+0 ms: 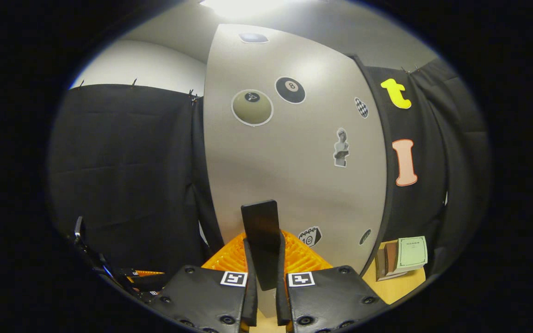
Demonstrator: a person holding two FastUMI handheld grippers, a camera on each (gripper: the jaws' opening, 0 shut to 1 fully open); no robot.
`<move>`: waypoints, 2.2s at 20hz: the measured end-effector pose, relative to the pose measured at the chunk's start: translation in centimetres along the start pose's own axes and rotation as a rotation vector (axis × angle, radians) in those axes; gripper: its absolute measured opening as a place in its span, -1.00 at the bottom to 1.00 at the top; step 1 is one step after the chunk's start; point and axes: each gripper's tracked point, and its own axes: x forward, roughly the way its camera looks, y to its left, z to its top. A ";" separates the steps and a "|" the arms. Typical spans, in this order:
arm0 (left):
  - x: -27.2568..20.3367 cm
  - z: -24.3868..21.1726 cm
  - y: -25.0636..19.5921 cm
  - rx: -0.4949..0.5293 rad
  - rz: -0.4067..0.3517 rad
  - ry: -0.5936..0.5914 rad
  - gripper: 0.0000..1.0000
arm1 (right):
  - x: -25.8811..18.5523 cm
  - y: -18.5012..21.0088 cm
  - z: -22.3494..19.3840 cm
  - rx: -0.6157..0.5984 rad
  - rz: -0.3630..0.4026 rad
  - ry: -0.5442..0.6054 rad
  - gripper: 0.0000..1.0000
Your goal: Open the cabinet door with the right hand, grasp the bottle in the cabinet with the left hand and place it on the coaster, then close the cabinet door with the right hand.
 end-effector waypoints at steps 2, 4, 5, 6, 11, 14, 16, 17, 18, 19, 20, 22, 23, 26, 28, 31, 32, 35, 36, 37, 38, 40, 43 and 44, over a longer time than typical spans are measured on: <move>0.4 0.3 -1.1 0.003 -0.023 0.001 0.82 | 0.2 -0.2 0.1 0.012 -0.013 0.000 -0.64; 0.9 0.6 -2.2 0.012 -0.049 0.000 0.82 | 0.2 -0.5 0.1 0.030 -0.028 -0.002 -0.65; 1.3 0.6 -3.0 0.018 -0.064 -0.002 0.82 | 0.1 -0.6 0.1 0.039 -0.039 -0.003 -0.64; 1.8 0.7 -3.7 0.023 -0.077 0.000 0.81 | -0.1 -0.7 0.2 0.041 -0.053 -0.006 -0.64; 3.6 1.0 -6.9 0.034 -0.160 -0.004 0.82 | -0.7 -1.4 -0.1 0.048 -0.127 -0.014 -0.65; 5.0 1.1 -8.6 0.054 -0.215 -0.005 0.81 | -1.1 -2.0 0.1 0.067 -0.176 -0.011 -0.70; 5.7 0.9 -9.9 0.056 -0.254 -0.003 0.81 | -1.5 -2.4 -0.3 0.091 -0.212 0.007 -0.66; 5.9 0.9 -10.5 0.058 -0.273 -0.001 0.82 | -1.7 -2.6 -0.4 0.101 -0.232 0.009 -0.70; 6.2 0.8 -11.0 0.061 -0.291 -0.001 0.82 | -1.8 -2.9 -0.3 0.111 -0.255 0.006 -0.71; 6.5 0.9 -11.5 0.066 -0.307 -0.002 0.82 | -1.8 -3.2 -0.3 0.127 -0.279 0.003 -0.71; 6.6 0.7 -12.0 0.071 -0.322 -0.004 0.82 | -1.8 -3.5 -0.4 0.146 -0.303 0.002 -0.67; 7.1 0.4 -12.7 0.072 -0.345 -0.003 0.82 | -2.1 -3.7 -1.2 0.198 -0.340 0.035 -0.67; 7.0 0.4 -12.7 0.069 -0.355 -0.002 0.82 | -2.4 -3.8 -0.9 0.218 -0.359 0.030 -0.69; 7.2 -0.2 -13.1 0.079 -0.382 0.019 0.82 | -2.4 -5.5 -0.1 0.217 -0.457 0.000 -0.75; 7.5 -0.2 -13.1 0.094 -0.385 0.017 0.79 | -2.5 -6.8 -0.7 0.168 -0.483 0.010 -0.80; 7.7 -0.2 -12.7 0.085 -0.388 0.020 0.82 | -2.9 -6.8 -0.8 0.137 -0.442 0.008 -0.80; 7.8 -0.1 -12.6 0.077 -0.388 0.023 0.82 | -2.9 -6.9 -0.6 0.142 -0.444 -0.003 -0.96; 8.4 0.0 -11.9 0.057 -0.394 0.027 0.82 | -2.6 -6.5 -0.5 0.198 -0.471 -0.022 -0.80; 8.8 0.2 -11.6 0.052 -0.398 0.029 0.82 | -2.8 -6.5 -0.5 0.216 -0.493 -0.021 -0.87; 9.3 0.1 -11.4 0.049 -0.403 0.030 0.81 | -3.2 -6.9 -0.7 0.221 -0.529 -0.015 -0.87; 9.9 0.1 -11.3 0.049 -0.406 0.030 0.82 | -3.7 -7.3 -0.6 0.220 -0.558 -0.012 -0.80; 10.7 0.4 -10.8 0.051 -0.405 0.025 0.82 | -4.1 -8.1 -0.6 0.224 -0.615 -0.020 -0.80; 12.3 1.6 -10.2 0.047 -0.396 0.002 0.79 | -4.9 -9.1 -0.7 0.223 -0.697 -0.025 -0.96; 12.9 2.2 -10.1 0.043 -0.393 -0.008 0.79 | -5.2 -9.5 -0.7 0.212 -0.720 -0.026 -0.80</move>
